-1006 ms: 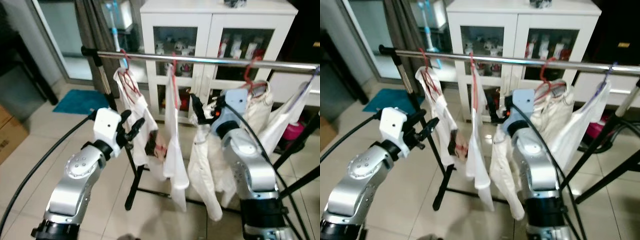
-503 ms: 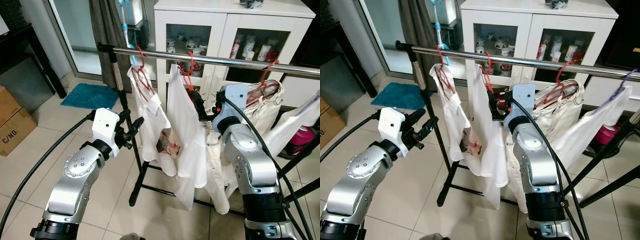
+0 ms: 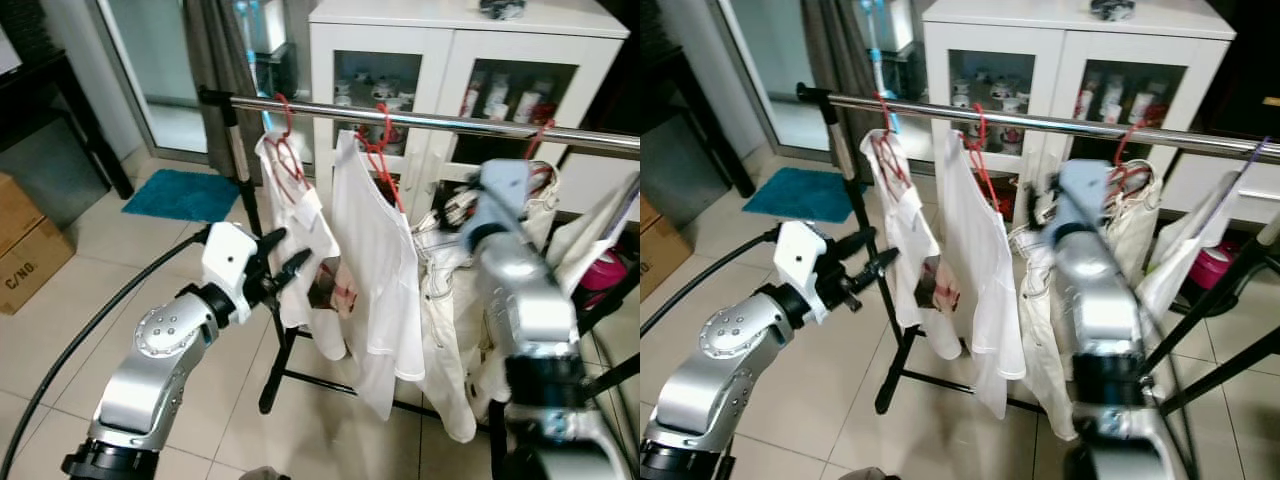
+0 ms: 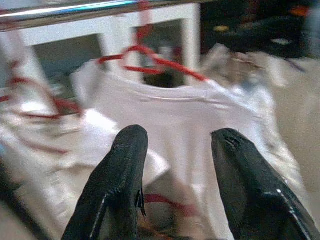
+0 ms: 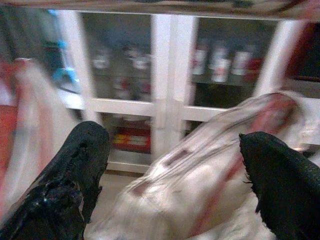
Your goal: Hang hanger
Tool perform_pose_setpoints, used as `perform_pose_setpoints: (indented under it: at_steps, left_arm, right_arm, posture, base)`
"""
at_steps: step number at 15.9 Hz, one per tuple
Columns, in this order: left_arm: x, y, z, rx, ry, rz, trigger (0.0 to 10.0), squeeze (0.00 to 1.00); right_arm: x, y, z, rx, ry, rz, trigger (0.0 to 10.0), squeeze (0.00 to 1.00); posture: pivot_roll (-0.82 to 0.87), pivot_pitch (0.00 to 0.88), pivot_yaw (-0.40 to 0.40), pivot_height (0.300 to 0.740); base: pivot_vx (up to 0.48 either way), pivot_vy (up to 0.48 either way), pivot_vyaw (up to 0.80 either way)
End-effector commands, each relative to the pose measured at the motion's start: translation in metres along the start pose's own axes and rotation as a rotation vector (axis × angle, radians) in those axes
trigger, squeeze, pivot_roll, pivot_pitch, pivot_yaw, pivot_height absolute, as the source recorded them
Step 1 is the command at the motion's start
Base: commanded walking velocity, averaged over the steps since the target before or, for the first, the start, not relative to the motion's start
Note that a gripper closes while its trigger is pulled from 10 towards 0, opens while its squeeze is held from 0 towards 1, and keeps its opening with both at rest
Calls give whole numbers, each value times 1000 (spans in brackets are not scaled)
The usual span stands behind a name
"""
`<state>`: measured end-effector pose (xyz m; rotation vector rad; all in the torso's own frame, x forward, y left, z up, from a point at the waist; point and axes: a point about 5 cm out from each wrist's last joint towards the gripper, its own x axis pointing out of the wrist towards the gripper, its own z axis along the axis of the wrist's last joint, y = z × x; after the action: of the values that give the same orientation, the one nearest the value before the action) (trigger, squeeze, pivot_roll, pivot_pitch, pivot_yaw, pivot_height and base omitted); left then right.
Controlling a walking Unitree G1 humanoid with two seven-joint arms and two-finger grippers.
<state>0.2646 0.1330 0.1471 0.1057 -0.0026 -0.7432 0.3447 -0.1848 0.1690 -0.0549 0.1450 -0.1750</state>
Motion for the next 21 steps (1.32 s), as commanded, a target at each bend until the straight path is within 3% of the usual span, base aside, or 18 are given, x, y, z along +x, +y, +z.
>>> perform_pose_setpoints:
  at_steps: [1,3,8,9,10,17,20,21]
  left_arm:
    - [1,-3,6,12,-3,-57,10000,0]
    - [1,-4,9,23,6,-138,10000,0]
    - [1,0,13,36,11,-177,10000,0]
    - [1,0,13,37,14,-185,10000,0]
    - [2,0,13,38,16,-191,10000,0]
    - [0,-1,11,34,31,-204,10000,0]
    - [1,-2,11,36,34,-214,10000,0]
    - [1,-2,11,36,35,-216,10000,0]
  right_arm:
    - [5,-7,6,-6,1,-45,10000,0]
    - [16,-17,14,-16,5,-86,10000,0]
    - [39,-19,7,6,98,-72,10000,0]
    - [43,-19,6,2,113,-67,7255,0]
    - [46,-21,5,0,135,-75,3569,0]
    - [51,-32,-6,114,193,-119,3804,0]
    - [52,-34,-10,165,209,-119,3059,0]
    - [52,-35,-11,178,219,-118,2000,0]
  posture:
    - [-27,0,43,740]
    - [-29,0,42,740]
    - [-37,0,55,740]
    - [-38,0,56,740]
    - [-38,0,56,740]
    - [-34,0,47,740]
    - [-34,0,47,740]
    - [-43,0,59,740]
  base:
    - [0,0,0]
    - [0,0,0]
    - [0,0,0]
    - [0,0,0]
    - [0,0,0]
    - [0,0,0]
    - [0,0,0]
    - [0,0,0]
